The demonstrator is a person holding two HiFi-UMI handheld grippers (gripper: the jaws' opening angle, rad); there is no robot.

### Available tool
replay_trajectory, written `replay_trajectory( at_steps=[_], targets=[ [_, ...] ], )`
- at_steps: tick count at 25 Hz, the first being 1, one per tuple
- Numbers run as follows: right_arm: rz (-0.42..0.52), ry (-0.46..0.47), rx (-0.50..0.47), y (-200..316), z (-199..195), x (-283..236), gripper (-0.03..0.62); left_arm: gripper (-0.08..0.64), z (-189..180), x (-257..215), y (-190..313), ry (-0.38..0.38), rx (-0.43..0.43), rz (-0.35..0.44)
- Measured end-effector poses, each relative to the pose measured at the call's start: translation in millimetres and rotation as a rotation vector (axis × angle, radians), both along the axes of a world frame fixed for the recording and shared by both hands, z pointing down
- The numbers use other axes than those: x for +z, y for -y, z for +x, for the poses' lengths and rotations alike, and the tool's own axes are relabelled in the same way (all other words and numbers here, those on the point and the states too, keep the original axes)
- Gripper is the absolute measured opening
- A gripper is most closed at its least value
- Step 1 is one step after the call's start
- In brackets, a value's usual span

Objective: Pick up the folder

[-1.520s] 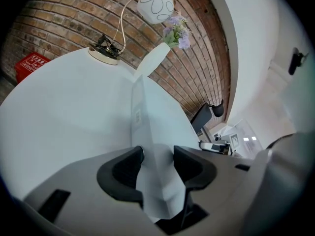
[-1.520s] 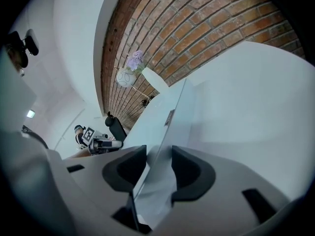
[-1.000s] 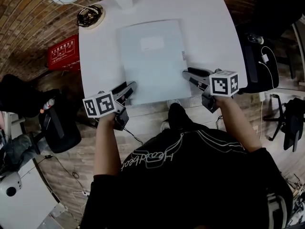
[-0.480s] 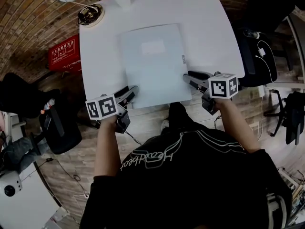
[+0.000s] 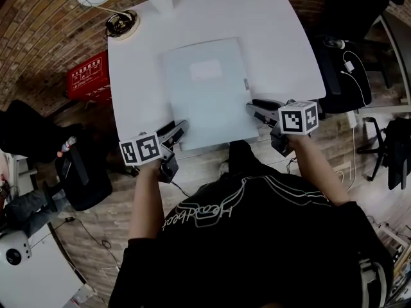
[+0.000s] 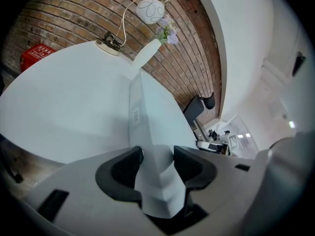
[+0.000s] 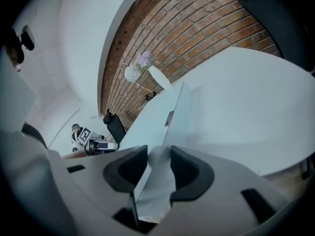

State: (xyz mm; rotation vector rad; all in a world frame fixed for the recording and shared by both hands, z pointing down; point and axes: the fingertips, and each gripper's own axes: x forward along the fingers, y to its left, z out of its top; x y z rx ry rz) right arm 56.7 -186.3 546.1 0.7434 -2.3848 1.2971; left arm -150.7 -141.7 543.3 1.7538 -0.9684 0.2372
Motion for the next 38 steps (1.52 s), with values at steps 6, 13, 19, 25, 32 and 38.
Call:
replay_trajectory(
  at_steps=[6,13,19,25,32,38],
  targets=[
    [0.021,0.013,-0.005,-1.4,-0.7,-3.1,0.158,0.225,-1.0,-3.5,-0.2,-0.003,-0.009,0.035],
    [0.017,0.07,-0.036,-21.0,-0.1,-9.1,0.227,0.296,6.7,-5.5,-19.2,-0.01,0.05,0.049],
    [-0.051,0.15,-0.022,-46.6,8.5,-7.3,0.241,0.319,4.4,-0.5,-42.8,-0.124,0.021,0.007],
    [-0.163,0.272,0.044,-57.5,11.6,4.6,0.245,0.33,2.9,14.5,-50.4,-0.267,-0.024,-0.053],
    [-0.246,0.422,0.064,-58.2,0.3,14.0,0.256,0.334,12.4,18.6,-48.4,-0.467,-0.074,-0.115],
    [-0.274,0.491,0.053,-60.0,-2.7,17.5,0.256,0.333,17.4,22.5,-50.3,-0.546,-0.059,-0.118]
  ],
)
